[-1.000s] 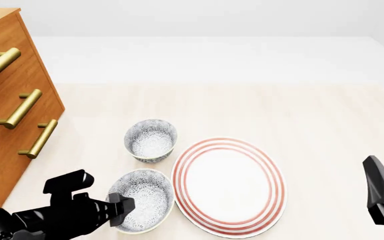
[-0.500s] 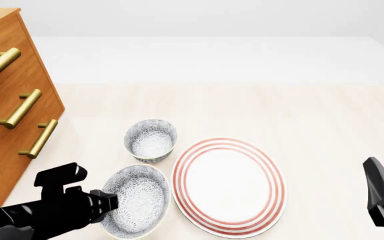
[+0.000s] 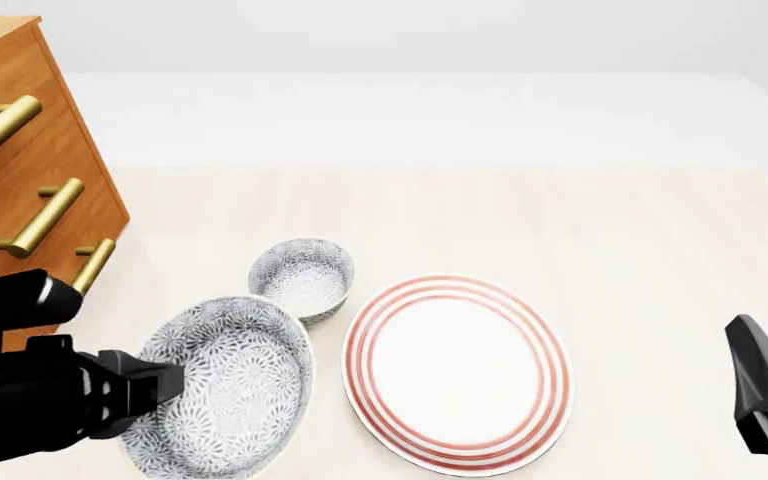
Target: Stack the bowl in the middle on the bowl at the back.
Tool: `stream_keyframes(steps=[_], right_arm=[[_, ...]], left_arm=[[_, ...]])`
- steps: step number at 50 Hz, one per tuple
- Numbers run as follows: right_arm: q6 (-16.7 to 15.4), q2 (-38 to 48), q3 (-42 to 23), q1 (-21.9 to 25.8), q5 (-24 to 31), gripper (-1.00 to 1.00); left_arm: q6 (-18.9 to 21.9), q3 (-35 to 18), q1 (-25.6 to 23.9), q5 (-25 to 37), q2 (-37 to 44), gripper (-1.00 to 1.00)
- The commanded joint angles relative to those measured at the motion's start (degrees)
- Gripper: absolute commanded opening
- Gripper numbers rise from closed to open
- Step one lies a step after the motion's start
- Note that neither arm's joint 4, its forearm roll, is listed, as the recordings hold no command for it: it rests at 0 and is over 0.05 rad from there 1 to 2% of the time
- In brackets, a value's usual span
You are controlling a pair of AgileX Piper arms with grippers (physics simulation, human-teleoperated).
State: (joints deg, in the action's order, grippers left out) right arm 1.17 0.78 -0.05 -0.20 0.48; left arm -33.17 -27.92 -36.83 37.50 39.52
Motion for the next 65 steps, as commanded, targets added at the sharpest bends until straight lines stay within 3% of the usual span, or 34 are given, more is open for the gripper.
stream_keyframes(steps=[1, 11, 22, 33, 42, 65], right_arm=[[0.0, -0.3, 0.0, 0.0, 0.3, 1.00], [-0.1, -0.4, 0.0, 0.0, 0.4, 1.00], [-0.1, -0.4, 0.0, 0.0, 0.2, 1.00], [-0.2, 0.2, 0.0, 0.0, -0.4, 1.00], [-0.3, 2.1, 0.0, 0.1, -2.4, 1.00], [0.0, 2.1, -0.1, 0.0, -2.4, 1.00]], left_arm=[[2.5, -8.3, -3.9, 19.3, -9.2, -1.00], [2.7, -7.9, -6.4, 23.2, -12.1, -1.00], [4.2, -6.6, -9.7, 22.8, -12.0, -1.00], [1.5, -2.4, -14.1, 21.6, -12.9, -1.00], [0.2, -1.9, -16.5, 20.9, -12.5, -1.00], [-0.7, 4.3, -19.9, 10.7, -6.4, -1.00]])
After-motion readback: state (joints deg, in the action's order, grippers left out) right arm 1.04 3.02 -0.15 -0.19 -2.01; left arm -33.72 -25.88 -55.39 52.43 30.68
